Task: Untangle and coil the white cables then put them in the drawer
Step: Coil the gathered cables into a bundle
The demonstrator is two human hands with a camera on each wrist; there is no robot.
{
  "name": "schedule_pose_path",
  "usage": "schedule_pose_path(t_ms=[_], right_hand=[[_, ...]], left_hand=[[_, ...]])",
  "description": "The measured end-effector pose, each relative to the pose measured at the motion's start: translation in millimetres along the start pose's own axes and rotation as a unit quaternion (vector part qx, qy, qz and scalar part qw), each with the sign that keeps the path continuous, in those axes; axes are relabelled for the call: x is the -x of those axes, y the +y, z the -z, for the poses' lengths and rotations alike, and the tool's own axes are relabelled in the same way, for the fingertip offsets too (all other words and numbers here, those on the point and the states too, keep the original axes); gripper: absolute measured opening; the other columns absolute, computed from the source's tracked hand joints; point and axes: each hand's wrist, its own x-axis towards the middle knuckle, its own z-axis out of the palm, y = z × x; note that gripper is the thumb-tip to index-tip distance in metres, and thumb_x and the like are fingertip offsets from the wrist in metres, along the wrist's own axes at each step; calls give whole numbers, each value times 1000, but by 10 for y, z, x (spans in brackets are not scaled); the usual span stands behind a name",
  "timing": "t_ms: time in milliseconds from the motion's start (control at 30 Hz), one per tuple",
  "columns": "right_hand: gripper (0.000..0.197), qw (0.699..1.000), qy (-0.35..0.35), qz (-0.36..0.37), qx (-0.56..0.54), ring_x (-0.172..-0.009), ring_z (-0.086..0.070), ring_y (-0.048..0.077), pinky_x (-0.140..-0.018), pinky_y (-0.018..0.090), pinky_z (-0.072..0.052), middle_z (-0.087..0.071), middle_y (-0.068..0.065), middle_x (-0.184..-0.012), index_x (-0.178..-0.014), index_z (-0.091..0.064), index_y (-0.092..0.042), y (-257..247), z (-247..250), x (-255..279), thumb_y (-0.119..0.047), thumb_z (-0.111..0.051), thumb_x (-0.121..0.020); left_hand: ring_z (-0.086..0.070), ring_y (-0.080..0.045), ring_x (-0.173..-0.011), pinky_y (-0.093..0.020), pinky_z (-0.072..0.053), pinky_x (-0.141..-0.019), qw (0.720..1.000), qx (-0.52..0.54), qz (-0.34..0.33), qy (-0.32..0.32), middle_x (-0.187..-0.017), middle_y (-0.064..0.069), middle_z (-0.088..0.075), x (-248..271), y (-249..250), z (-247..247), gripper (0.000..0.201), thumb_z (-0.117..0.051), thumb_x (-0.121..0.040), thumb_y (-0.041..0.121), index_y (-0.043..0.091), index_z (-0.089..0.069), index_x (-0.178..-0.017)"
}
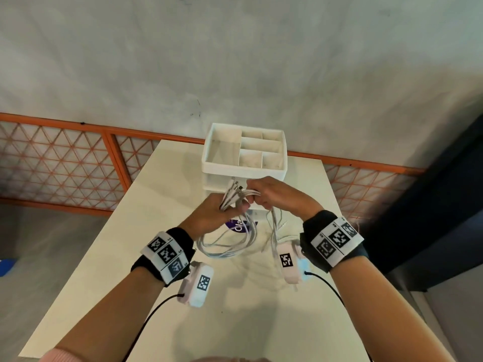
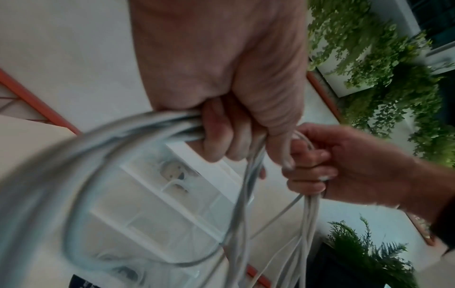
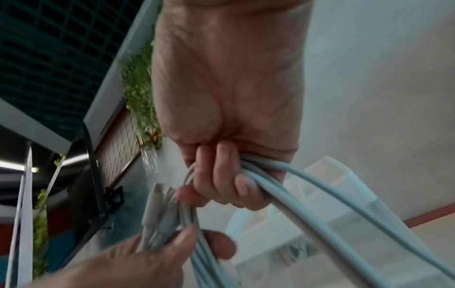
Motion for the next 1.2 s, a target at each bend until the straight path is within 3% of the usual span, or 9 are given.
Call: schedule_pose_path(t_ms=[133, 200, 300, 467, 667, 767, 933, 1100, 1200], right_hand=[[41, 997, 20, 26, -69, -51, -29, 9, -51, 18, -27, -31, -6, -56, -71, -49, -13, 48, 78, 99, -45, -44, -97], [37, 996, 42, 55, -62, -50, -35, 8, -52, 19, -32, -36, -7, -55, -65, -44, -19, 157, 72, 127, -43, -55, -92], [38, 995, 56, 31, -70, -48, -39, 9, -54, 21, -36, -41, -6, -51, -60, -44, -19, 415, 26, 122, -35, -63, -89], [40, 995, 58, -24, -82, -47, -41, 15, -53, 23, -40, -43, 6, -52, -60, -44, -13, 893, -84, 134, -31, -69, -85], [39, 993, 45, -96, -47, -49, -46, 8, -59, 18, -38, -49, 1, -56, -67, -47, -11, 1266, -201, 170, -38, -72, -81], [45, 991, 54, -107, -51, -43, -41, 6, -54, 16, -35, -42, -2, -52, -60, -39, -15, 1388, -247, 200, -40, -68, -84], [48, 987, 81, -136, -33, -49, -41, 13, -60, 27, -34, -41, -8, -48, -49, -40, -23, 1588, -154, 254, -45, -71, -79], [52, 981, 118, -152, 41, -48, -35, 12, -51, 22, -28, -35, -5, -49, -52, -36, -18, 1579, -87, 314, -45, -71, -79], [50, 963, 211, -147, 84, -47, -43, 13, -41, 15, -31, -42, -2, -48, -51, -44, -15, 1489, 20, 325, -46, -71, -79]], left_hand=[[-54, 5, -55, -17, -42, -63, 995, -19, -41, 86, -58, 15, -61, -73, -29, 74, 17, -59, -92, 19, 25, -63, -76], [-56, 8, -58, -13, -41, -65, 987, -27, -67, 145, -66, 13, -61, -114, 20, 132, 19, -62, -90, 20, 31, -61, -74], [-51, 6, -50, -7, -36, -54, 968, -45, -99, 228, -56, 11, -52, -137, 158, 199, 23, -62, -90, 23, 28, -58, -69], [-38, -1, -38, -16, -26, -45, 933, -14, -110, 344, -38, 14, -44, -142, 204, 413, 39, -58, -93, 25, 26, -42, -57], [-41, -8, -52, -27, -35, -54, 905, 4, -82, 418, -55, 4, -45, -163, 111, 518, 35, -56, -93, 34, 1, -64, -82], [-42, -10, -53, -27, -34, -55, 905, -15, -55, 421, -55, 4, -47, -119, 36, 462, 31, -56, -94, 31, 4, -63, -80], [-56, -19, -79, -27, -42, -74, 877, 41, -14, 478, -82, -8, -62, -109, -181, 579, 30, -57, -94, 28, 0, -67, -95], [-53, -20, -71, -29, -41, -68, 878, 24, 3, 479, -81, -25, -66, -89, -270, 517, 32, -58, -93, 28, -3, -65, -87], [-51, -17, -66, -26, -38, -66, 878, 25, 9, 478, -73, -13, -63, -87, -284, 481, 30, -58, -93, 28, 0, -64, -84]])
